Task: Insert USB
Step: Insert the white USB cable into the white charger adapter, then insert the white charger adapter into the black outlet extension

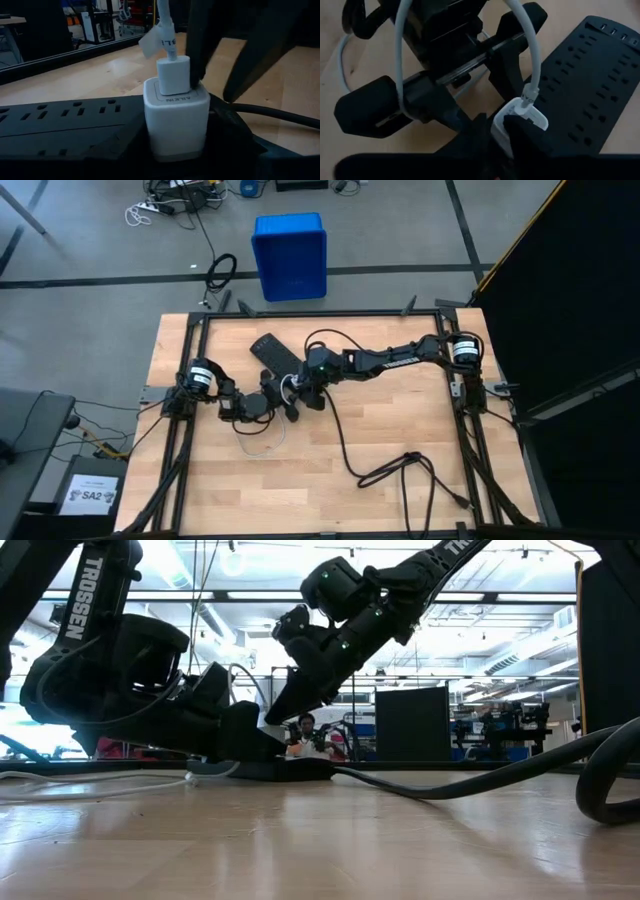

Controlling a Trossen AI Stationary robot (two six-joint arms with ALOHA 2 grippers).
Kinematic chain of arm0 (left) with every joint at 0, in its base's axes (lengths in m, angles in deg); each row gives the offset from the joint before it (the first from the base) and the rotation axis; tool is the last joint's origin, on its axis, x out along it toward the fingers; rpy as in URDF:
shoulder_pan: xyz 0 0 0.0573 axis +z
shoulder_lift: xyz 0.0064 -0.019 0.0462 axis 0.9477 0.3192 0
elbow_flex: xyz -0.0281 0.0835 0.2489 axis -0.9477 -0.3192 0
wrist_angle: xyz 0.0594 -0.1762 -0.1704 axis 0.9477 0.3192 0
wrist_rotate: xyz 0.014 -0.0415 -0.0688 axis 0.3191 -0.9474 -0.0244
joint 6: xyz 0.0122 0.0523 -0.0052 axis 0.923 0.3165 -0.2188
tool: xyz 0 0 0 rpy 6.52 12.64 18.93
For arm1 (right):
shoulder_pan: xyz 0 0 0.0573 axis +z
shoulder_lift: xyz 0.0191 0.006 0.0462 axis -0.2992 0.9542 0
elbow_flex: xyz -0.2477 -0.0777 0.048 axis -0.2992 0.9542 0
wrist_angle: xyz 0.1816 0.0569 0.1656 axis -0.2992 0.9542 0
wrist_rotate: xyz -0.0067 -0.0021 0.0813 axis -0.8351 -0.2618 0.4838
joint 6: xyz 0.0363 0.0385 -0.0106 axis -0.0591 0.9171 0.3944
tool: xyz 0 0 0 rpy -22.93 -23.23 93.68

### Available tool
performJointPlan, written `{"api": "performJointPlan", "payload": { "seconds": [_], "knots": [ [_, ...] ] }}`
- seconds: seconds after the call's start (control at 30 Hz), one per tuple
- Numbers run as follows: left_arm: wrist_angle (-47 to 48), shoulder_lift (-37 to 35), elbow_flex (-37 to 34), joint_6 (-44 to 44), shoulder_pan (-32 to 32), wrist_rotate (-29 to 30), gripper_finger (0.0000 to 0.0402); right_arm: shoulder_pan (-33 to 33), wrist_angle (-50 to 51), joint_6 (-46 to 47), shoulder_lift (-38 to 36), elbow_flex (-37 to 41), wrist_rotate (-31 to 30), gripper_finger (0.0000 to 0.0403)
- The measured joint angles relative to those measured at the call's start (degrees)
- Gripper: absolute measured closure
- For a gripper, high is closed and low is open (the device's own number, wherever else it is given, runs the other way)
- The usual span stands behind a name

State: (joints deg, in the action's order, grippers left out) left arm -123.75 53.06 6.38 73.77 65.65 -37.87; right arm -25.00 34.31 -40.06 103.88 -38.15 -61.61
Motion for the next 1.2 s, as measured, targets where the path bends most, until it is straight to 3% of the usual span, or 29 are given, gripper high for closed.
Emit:
{"api": "performJointPlan", "payload": {
  "seconds": [0.27, 1.2],
  "knots": [
    [-0.06, 0.0, 0.11, 0.04, 0.0, -1.2, 0.0218, -0.23, -3.18, 0.6, -0.09, -0.2, -2.47, 0.0284],
    [-0.56, 0.02, -0.11, 0.15, 0.0, -1.33, 0.0218, -0.35, -0.33, 3.65, 2.5, -0.35, -0.51, 0.0313]
  ]
}}
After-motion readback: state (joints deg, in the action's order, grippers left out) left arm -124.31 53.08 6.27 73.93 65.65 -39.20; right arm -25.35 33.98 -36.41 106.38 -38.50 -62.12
